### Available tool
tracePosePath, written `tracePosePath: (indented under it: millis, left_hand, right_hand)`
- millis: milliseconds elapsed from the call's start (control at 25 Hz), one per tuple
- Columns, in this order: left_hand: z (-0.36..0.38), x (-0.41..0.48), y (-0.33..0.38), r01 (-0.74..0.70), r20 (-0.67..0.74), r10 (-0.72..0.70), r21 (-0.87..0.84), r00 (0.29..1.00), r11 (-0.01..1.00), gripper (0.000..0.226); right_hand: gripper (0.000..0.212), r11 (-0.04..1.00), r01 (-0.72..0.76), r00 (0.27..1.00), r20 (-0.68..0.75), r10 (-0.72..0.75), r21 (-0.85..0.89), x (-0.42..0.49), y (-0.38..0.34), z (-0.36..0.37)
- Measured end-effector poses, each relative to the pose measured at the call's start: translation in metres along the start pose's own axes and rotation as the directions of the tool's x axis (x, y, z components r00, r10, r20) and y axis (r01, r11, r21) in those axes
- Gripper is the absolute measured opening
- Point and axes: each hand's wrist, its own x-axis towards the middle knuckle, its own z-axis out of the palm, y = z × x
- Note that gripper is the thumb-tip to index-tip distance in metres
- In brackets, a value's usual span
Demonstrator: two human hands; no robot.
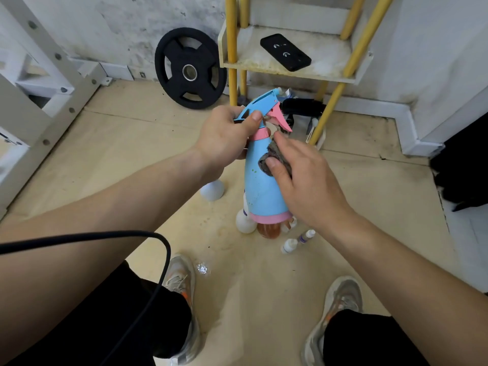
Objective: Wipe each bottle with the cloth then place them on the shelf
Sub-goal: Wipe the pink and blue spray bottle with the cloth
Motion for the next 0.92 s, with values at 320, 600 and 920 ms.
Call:
tracePosePath:
  millis: [320, 600, 920]
  left_hand:
    - [-0.030, 0.010, 0.008, 0.081, -0.210, -0.105, -0.119, 0.972, 0.990, 0.024]
    - [0.004, -0.004, -0.007, 0.060, -0.103, -0.058, 0.017, 0.993, 0.998, 0.030]
    - [-0.005, 0.004, -0.007, 0.102, -0.207, -0.109, -0.044, 0.972, 0.994, 0.031]
  right_hand:
    - [0.051, 0.999, -0.036, 0.999, 0.007, 0.036, -0.018, -0.028, 0.009, 0.015]
    - [0.050, 0.991, 0.035, 0.984, -0.171, -0.056, -0.127, -0.013, -0.006, 0.019]
    - [0.049, 0.991, 0.008, 0.996, -0.082, -0.018, -0.132, -0.017, 0.002, 0.022]
